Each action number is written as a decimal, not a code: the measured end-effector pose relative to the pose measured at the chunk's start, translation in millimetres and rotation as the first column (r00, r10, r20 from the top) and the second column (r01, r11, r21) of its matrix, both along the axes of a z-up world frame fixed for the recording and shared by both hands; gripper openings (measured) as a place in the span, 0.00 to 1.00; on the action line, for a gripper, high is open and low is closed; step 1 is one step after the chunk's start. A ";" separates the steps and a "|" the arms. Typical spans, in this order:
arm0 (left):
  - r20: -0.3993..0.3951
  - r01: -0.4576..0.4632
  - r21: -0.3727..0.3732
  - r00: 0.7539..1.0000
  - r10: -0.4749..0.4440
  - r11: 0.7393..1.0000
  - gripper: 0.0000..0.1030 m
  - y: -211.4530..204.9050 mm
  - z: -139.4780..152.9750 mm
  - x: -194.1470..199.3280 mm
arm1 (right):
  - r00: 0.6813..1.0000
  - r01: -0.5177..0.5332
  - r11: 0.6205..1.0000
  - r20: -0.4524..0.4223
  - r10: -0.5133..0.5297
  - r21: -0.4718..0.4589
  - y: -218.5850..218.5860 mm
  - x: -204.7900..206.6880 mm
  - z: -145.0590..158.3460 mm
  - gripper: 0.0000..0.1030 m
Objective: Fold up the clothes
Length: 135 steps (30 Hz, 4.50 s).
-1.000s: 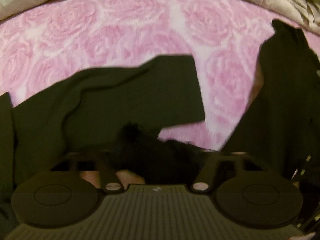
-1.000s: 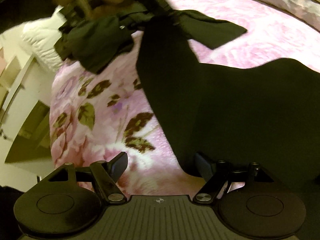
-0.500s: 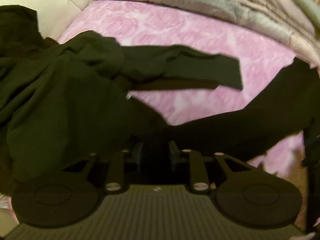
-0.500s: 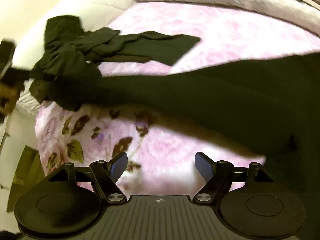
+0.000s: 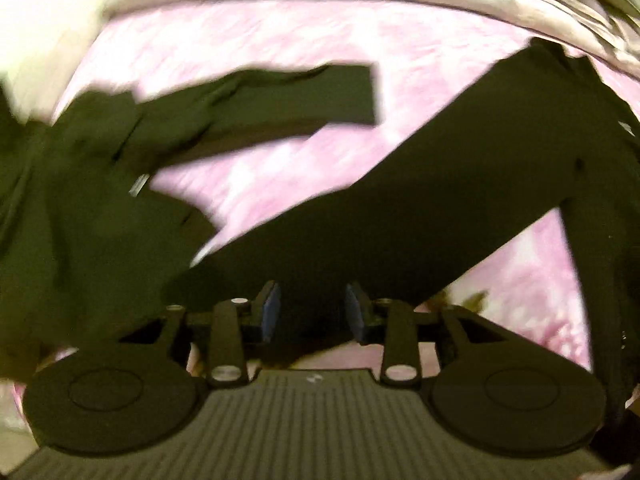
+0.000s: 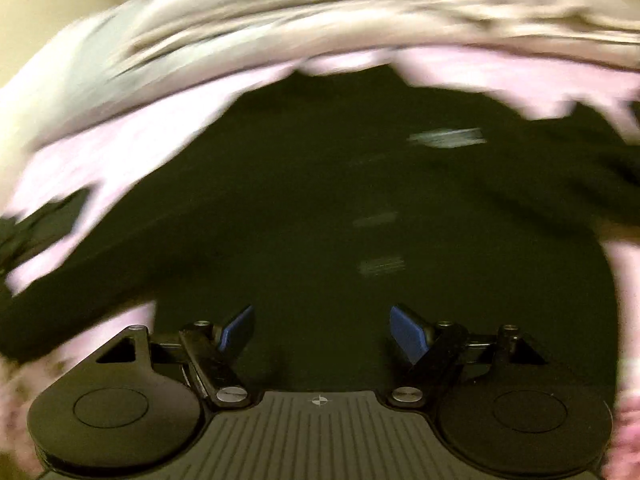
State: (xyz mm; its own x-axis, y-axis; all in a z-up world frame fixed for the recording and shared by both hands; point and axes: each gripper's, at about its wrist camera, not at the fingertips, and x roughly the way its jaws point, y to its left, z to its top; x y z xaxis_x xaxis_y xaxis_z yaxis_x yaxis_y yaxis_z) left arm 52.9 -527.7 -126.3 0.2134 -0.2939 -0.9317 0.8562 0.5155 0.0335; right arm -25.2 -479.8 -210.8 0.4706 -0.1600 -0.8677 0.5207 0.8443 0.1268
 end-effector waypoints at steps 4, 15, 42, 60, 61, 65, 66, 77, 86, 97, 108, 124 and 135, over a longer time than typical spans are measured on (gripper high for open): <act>0.023 0.106 -0.037 0.994 -0.106 0.994 0.38 -74.6 13.5 -56.5 | 0.989 0.132 0.973 -0.045 -0.143 -0.191 -112.4 -44.6 10.4 0.75; -0.022 0.260 -0.026 0.965 -0.261 0.965 0.44 -206.3 8.6 -205.0 | 0.974 -0.196 0.855 -0.193 0.115 -0.479 -316.9 -29.3 -56.8 0.75; -0.076 0.563 -0.027 0.823 -0.564 0.826 0.45 -357.7 11.8 -373.0 | 0.431 0.882 0.460 0.214 -0.876 0.106 -328.2 -374.5 -27.1 0.59; -0.169 0.174 0.116 0.974 -0.153 0.978 0.50 -133.6 -16.6 -308.6 | 0.954 0.240 0.854 0.051 -0.296 0.462 -172.1 -271.2 -36.0 0.59; -0.199 0.153 0.109 0.971 -0.130 0.982 0.50 -118.3 -21.1 -306.1 | 0.955 0.243 0.850 0.038 -0.293 0.467 -160.7 -275.3 -37.9 0.59; -0.351 0.104 0.063 0.933 -0.075 0.993 0.55 -75.0 -53.5 -303.7 | 0.956 0.256 0.839 0.001 -0.293 0.480 -116.9 -291.9 -44.0 0.59; -0.384 0.094 0.060 0.921 -0.064 0.994 0.55 -66.5 -64.2 -305.2 | 0.954 0.262 0.838 0.003 -0.300 0.478 -107.8 -296.1 -44.4 0.59; -0.470 0.035 -0.037 0.881 -0.049 0.999 0.03 -37.0 -92.6 -318.4 | 0.953 0.275 0.849 -0.009 -0.304 0.450 -92.0 -300.8 -45.9 0.37; -0.360 0.165 -0.031 0.918 -0.165 0.986 0.05 -0.9 -31.0 -303.9 | 0.992 0.074 0.970 -0.113 -0.049 0.232 -139.4 -312.1 28.7 0.03; -0.342 0.155 0.119 0.934 -0.106 0.981 0.11 16.4 -55.8 -325.4 | 0.969 0.148 0.974 -0.224 -0.107 0.173 -121.5 -320.8 -2.2 0.77; -0.120 0.038 0.030 0.992 -0.034 0.999 0.32 19.1 23.7 -275.9 | 0.997 0.032 0.962 -0.076 -0.011 0.271 -68.8 -254.0 45.9 0.77; 0.053 0.066 -0.035 0.997 -0.064 0.997 0.45 63.0 25.7 7.6 | 0.998 -0.064 0.977 0.005 0.064 0.201 78.3 -62.5 62.2 0.77; -0.170 0.244 0.031 0.957 -0.235 0.969 0.34 40.3 -79.1 121.4 | 0.982 -0.156 0.956 -0.069 0.178 0.247 195.2 62.6 23.7 0.77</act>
